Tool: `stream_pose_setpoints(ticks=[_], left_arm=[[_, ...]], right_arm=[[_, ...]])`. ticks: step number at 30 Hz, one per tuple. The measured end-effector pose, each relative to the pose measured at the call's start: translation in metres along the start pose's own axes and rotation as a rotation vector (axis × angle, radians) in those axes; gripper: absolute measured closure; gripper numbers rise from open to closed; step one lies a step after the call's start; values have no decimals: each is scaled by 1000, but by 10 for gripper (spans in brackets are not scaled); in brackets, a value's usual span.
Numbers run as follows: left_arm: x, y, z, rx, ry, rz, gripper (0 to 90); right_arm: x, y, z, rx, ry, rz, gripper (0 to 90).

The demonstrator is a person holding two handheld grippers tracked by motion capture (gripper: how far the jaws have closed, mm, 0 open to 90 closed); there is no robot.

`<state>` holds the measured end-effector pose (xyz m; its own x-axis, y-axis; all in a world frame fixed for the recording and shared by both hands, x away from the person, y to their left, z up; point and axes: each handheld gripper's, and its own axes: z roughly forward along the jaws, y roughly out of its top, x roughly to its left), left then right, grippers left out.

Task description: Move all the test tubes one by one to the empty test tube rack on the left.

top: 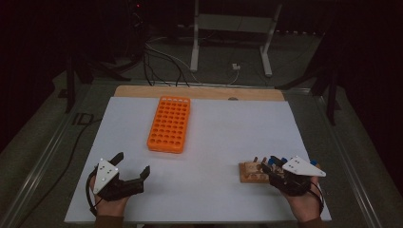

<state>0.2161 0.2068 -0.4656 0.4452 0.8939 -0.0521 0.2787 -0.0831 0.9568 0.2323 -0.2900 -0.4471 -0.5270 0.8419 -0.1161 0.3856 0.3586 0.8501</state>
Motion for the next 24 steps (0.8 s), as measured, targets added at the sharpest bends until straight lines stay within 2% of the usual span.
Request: stream_pose_setpoints(ticks=[6,12,16,24], left_arm=[[-1,0,0,1,-1,4,8],[-1,0,1,4,-5,7,8],[-2,0,1,9,-5,7,8],[-2,-1,2,18,-6,10,8]], right_arm=[[-1,-5,5,38,-11,22,728],[-4,-6,5,39,7,49,759],[-5,-4,4,37,12,50,762],[-14,16,-10,8,39,90,765]])
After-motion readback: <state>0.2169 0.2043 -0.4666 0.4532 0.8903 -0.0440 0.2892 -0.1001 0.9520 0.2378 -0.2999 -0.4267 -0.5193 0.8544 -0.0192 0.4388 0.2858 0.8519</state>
